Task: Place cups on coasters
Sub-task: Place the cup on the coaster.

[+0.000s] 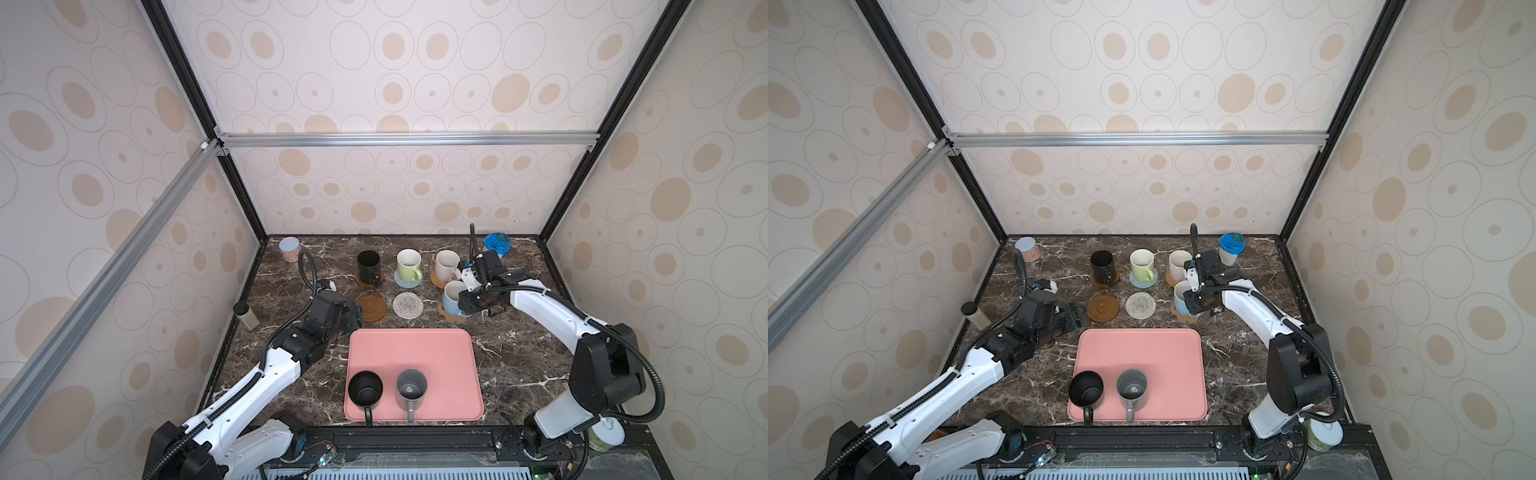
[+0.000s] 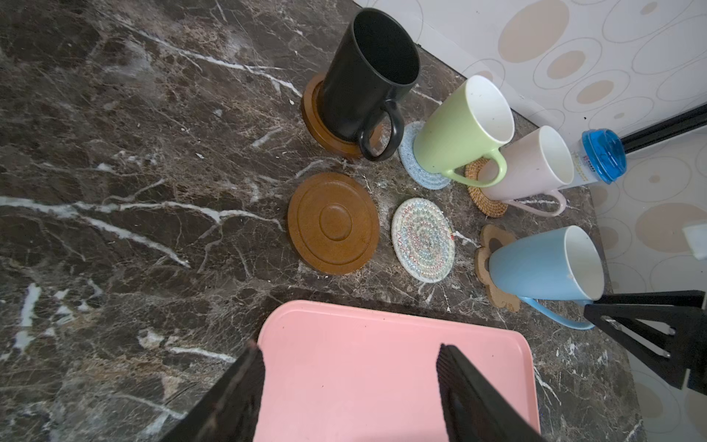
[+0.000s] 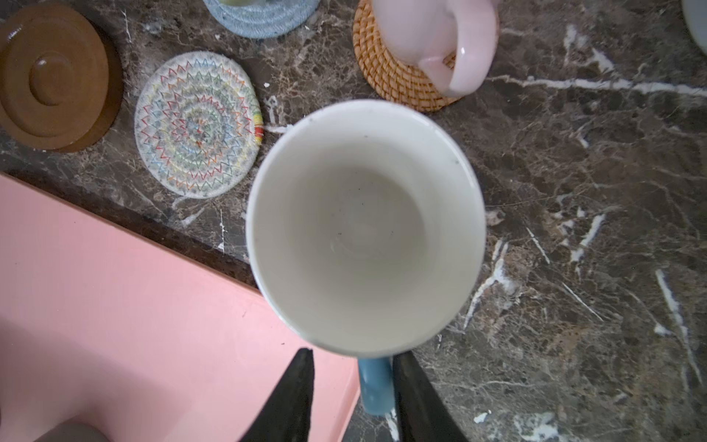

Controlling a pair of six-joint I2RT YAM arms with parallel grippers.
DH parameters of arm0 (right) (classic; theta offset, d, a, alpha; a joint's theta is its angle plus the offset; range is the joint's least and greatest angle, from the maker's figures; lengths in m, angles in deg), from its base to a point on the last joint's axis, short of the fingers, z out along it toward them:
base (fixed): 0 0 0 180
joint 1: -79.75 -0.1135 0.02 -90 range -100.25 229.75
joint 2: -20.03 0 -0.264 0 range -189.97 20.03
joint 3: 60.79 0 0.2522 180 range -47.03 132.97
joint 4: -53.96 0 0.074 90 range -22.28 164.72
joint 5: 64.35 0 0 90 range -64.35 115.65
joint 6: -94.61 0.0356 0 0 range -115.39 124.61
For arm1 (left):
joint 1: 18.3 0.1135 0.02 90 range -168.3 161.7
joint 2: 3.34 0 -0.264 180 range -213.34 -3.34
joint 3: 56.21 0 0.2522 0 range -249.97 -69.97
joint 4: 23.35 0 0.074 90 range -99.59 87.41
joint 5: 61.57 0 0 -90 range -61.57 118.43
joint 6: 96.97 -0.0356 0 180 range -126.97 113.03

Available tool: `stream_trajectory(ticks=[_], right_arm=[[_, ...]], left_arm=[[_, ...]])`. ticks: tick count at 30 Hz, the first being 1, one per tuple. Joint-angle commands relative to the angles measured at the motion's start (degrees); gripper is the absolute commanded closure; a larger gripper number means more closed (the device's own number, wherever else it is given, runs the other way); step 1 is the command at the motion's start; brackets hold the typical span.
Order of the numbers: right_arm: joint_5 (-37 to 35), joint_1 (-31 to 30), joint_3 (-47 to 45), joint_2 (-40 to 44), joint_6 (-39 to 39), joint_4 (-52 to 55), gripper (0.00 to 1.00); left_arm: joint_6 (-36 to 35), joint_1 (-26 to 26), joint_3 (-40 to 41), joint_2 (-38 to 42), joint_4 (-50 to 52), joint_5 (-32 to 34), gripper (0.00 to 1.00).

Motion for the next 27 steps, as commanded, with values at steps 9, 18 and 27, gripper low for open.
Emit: stream_trajectory(ticks=[9, 18, 27], right_arm=[[-0.63, 0.2, -0.44, 0.16, 2.01, 2.17, 0.58], [-0.21, 0.2, 0.51, -3.35, 3.15, 2.26, 0.58], [0.36, 0.2, 1.15, -3.81, 5.63, 1.64, 0.67]], left_arm=[[0.61, 0.21, 0.15, 1.1, 0.73, 1.33, 0.27], [0.52, 0.29, 0.07, 1.01, 0.64, 1.28, 0.27], [0.22, 0.27, -0.28, 0.93, 0.59, 1.38, 0.27]])
